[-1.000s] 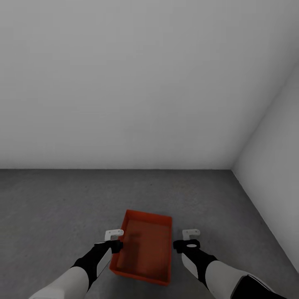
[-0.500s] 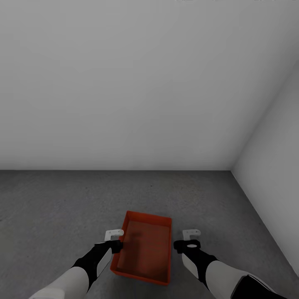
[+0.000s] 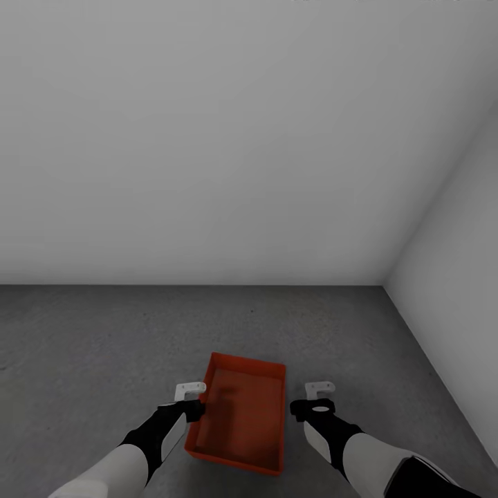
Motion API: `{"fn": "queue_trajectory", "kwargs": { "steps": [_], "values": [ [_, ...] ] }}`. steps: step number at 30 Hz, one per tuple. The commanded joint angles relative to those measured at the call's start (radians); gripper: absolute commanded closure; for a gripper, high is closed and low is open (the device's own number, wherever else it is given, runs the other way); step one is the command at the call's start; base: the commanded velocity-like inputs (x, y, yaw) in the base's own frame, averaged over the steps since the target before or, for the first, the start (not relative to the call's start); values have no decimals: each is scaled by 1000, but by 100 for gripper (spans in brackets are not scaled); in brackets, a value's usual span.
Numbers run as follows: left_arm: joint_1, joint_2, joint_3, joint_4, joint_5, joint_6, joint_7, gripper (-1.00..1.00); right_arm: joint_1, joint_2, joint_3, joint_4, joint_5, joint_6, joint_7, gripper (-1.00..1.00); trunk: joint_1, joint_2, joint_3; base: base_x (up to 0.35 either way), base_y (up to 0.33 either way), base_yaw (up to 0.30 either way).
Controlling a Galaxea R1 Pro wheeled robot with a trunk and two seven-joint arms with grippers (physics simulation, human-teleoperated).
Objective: Move the two storage containers from the living room to the garage. In the garage, place one container on the floor and stack the other container on top of it (either order is fine).
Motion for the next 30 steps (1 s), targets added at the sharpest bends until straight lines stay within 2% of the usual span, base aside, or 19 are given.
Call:
{"fn": "queue_trajectory", "kwargs": {
  "steps": [1,30],
  "values": [
    [0,0,-2,-2,10,5,5,-100,-1,0,9,-1,-7,3,-5,-100,-4,7,2,0,0,0],
    [0,-1,-2,-1,12,5,7,-100,1,0,8,-1,-8,3,-6,-100,-115,210,93,0,0,0]
  ]
}}
